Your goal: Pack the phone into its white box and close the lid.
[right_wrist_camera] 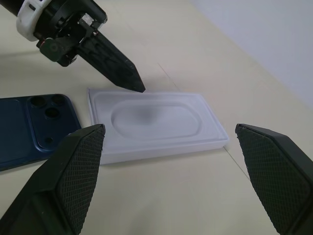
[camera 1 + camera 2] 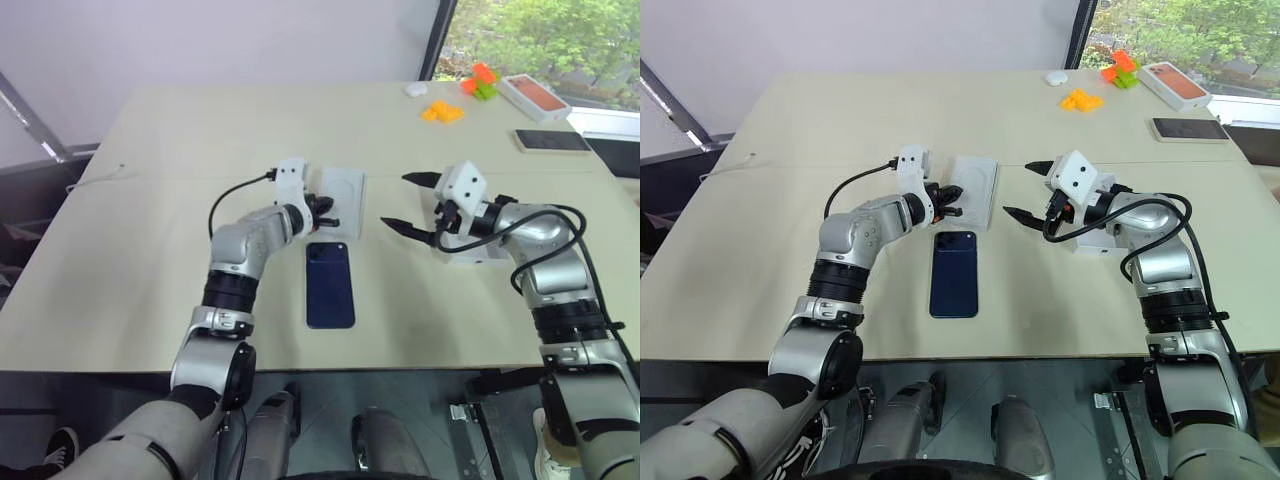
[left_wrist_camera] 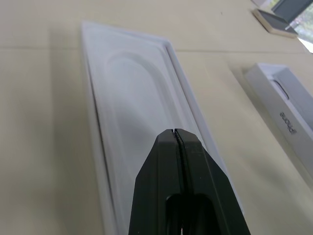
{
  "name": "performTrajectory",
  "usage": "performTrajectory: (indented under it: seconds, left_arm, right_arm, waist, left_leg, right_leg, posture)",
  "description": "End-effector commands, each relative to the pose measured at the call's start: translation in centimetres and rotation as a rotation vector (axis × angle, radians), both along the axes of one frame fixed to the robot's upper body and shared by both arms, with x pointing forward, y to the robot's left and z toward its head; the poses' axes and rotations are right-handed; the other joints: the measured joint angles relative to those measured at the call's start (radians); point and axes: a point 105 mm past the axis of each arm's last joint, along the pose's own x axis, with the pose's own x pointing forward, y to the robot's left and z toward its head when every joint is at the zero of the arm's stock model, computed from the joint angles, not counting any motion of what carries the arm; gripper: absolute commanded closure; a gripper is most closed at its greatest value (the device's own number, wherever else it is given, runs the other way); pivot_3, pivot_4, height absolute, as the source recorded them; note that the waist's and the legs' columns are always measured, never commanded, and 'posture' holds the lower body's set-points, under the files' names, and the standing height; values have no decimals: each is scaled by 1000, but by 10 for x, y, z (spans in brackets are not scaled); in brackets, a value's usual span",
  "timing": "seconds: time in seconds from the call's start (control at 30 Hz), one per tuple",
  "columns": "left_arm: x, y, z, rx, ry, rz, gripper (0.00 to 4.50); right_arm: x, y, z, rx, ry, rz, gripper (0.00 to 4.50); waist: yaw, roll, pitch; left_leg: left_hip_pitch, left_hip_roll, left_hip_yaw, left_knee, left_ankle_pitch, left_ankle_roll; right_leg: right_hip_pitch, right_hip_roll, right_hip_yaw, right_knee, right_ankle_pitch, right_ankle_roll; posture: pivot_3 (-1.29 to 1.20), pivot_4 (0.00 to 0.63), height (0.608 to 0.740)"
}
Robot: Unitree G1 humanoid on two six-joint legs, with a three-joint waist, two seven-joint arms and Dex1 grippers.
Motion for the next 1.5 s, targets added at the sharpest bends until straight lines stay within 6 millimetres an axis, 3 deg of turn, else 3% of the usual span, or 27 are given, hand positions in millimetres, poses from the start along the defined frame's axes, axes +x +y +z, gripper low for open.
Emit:
performTrajectory:
  seconds: [0.03,0.17,0.37,0.53,0.9,1.17,1.27,1.5]
  left_arm:
    - [1,3,-10,18,-2,11,4449]
    - [1,3,-28,15,74,26,4449]
    - [3,-6,-3,-39,0,-7,4449]
    - [4,-2,11,-70,-35,-8,4449]
    - [-17,48,60,-40,-222,-36,4449]
    - [-39,99,53,19,-203,-8,4449]
    - [-56,110,49,-61,-150,-33,3619]
    - [-119,141,25,-224,76,-154,292]
  right_arm:
    - [0,2,15,11,-53,12,0]
    - [-1,0,16,7,-57,7,0]
    - [-1,1,15,8,-59,6,0]
    - [-1,1,16,10,-61,8,0]
    - [-2,3,22,58,-42,20,0]
    - [-13,16,22,58,-26,88,0]
    - [-24,28,17,46,-8,142,0]
    - [-45,41,-1,-13,38,222,0]
  waist:
    - [0,0,0]
    - [0,0,0]
    - [-1,0,0]
    - [-1,0,0]
    - [-1,0,0]
    - [-2,1,0]
    - [-2,0,0]
    - [-9,1,0]
  left_leg:
    - [0,0,0,0,0,0]
    - [0,0,0,0,0,0]
    - [1,0,0,0,0,0]
    - [0,0,0,0,0,0]
    - [0,0,0,0,0,0]
    - [0,0,0,-1,0,0]
    - [0,0,0,-1,0,0]
    - [1,1,0,-2,-1,-2]
  right_leg:
    - [0,0,0,0,0,0]
    - [0,0,0,0,0,0]
    - [1,0,0,0,0,0]
    - [0,0,0,0,0,0]
    - [0,0,1,0,0,0]
    - [0,0,1,0,0,0]
    - [-1,0,2,0,0,0]
    - [-1,0,3,0,0,-1]
  posture:
    - [0,150,740]
    - [0,150,740]
    - [0,150,740]
    - [0,150,740]
    - [0,150,740]
    - [0,150,740]
    - [0,150,740]
    - [0,150,740]
